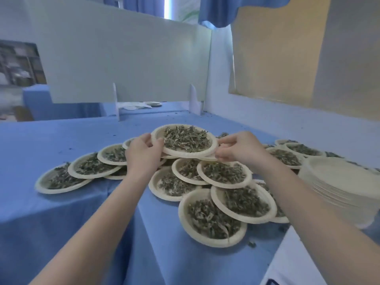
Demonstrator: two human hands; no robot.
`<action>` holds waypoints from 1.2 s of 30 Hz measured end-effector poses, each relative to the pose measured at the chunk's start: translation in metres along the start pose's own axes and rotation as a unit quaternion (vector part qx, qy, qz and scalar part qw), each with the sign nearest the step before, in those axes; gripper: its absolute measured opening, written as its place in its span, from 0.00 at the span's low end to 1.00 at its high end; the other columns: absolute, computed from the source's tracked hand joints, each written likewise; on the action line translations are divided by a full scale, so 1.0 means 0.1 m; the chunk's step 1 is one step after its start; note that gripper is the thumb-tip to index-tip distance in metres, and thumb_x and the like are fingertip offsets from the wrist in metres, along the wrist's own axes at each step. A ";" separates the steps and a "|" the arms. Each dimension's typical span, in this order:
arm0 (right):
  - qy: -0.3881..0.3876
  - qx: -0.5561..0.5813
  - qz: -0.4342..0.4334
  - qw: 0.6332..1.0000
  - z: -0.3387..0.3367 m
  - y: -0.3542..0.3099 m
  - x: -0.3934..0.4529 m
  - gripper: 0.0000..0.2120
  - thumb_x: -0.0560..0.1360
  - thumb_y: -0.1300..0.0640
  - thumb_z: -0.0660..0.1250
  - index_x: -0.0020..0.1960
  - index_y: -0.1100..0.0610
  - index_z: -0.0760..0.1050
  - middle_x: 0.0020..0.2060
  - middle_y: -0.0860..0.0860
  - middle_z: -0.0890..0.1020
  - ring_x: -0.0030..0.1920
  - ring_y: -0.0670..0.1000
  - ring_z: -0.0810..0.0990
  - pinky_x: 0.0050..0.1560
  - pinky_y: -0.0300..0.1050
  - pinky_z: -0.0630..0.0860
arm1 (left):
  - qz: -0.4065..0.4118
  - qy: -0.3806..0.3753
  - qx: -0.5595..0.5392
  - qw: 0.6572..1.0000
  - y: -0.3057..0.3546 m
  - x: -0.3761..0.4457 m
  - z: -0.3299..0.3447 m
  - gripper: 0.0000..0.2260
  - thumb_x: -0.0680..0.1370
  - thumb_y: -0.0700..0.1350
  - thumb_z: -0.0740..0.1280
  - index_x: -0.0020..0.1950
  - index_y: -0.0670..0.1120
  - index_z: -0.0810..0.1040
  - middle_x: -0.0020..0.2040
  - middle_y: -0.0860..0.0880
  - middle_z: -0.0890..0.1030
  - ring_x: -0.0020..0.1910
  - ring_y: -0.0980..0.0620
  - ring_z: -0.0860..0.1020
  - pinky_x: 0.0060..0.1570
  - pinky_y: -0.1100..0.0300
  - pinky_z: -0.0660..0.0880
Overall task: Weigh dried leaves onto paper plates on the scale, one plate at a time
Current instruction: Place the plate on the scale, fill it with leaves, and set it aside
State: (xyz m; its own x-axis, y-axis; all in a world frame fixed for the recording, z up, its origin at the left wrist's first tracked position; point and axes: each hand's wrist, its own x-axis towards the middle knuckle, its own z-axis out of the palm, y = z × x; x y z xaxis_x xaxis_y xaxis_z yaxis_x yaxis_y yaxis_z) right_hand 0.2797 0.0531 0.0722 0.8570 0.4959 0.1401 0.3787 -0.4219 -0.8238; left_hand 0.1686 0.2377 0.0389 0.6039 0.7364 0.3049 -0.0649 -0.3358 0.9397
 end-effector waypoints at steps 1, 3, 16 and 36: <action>-0.010 0.008 0.005 1.000 0.13 -0.09 0.17 0.15 0.71 0.69 0.70 0.58 0.65 0.79 0.44 0.59 0.85 0.40 0.50 0.82 0.53 0.46 0.80 | -0.001 0.012 0.017 1.000 0.00 0.15 -0.08 0.03 0.78 0.47 0.64 0.45 0.51 0.76 0.51 0.45 0.81 0.51 0.41 0.80 0.57 0.45 0.75; -0.024 0.036 0.024 0.999 0.39 -0.29 0.53 0.14 0.73 0.70 0.66 0.58 0.70 0.77 0.48 0.65 0.83 0.41 0.52 0.80 0.55 0.52 0.79 | -0.014 0.030 0.033 0.999 0.00 0.52 -0.23 0.08 0.77 0.47 0.65 0.54 0.47 0.78 0.49 0.46 0.81 0.49 0.41 0.80 0.55 0.45 0.75; -0.130 0.007 0.097 0.987 1.86 -0.98 2.71 0.07 0.79 0.60 0.56 0.50 0.63 0.71 0.39 0.56 0.80 0.36 0.51 0.75 0.51 0.46 0.74 | -0.146 0.004 0.036 0.989 -0.67 2.76 -0.83 0.15 0.73 0.33 0.70 0.57 0.32 0.71 0.56 0.34 0.77 0.45 0.39 0.82 0.52 0.49 0.79; -0.354 -0.284 0.104 0.885 3.02 -0.88 3.48 0.38 0.78 0.32 0.43 0.78 0.58 0.47 0.65 0.60 0.74 0.65 0.60 0.73 0.70 0.60 0.62 | -0.294 -0.158 0.235 0.913 -1.86 3.42 -1.02 0.16 0.75 0.30 0.67 0.59 0.38 0.68 0.70 0.35 0.64 0.62 0.33 0.72 0.51 0.43 0.78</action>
State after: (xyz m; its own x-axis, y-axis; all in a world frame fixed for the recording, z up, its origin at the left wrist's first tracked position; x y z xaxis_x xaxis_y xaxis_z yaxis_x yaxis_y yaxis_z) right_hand 0.4394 0.4924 0.0277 0.5709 0.6286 -0.5281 0.5253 -0.7741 -0.3535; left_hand 0.3062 0.6127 -0.0158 0.6283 0.6889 -0.3615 0.6481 -0.2064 0.7330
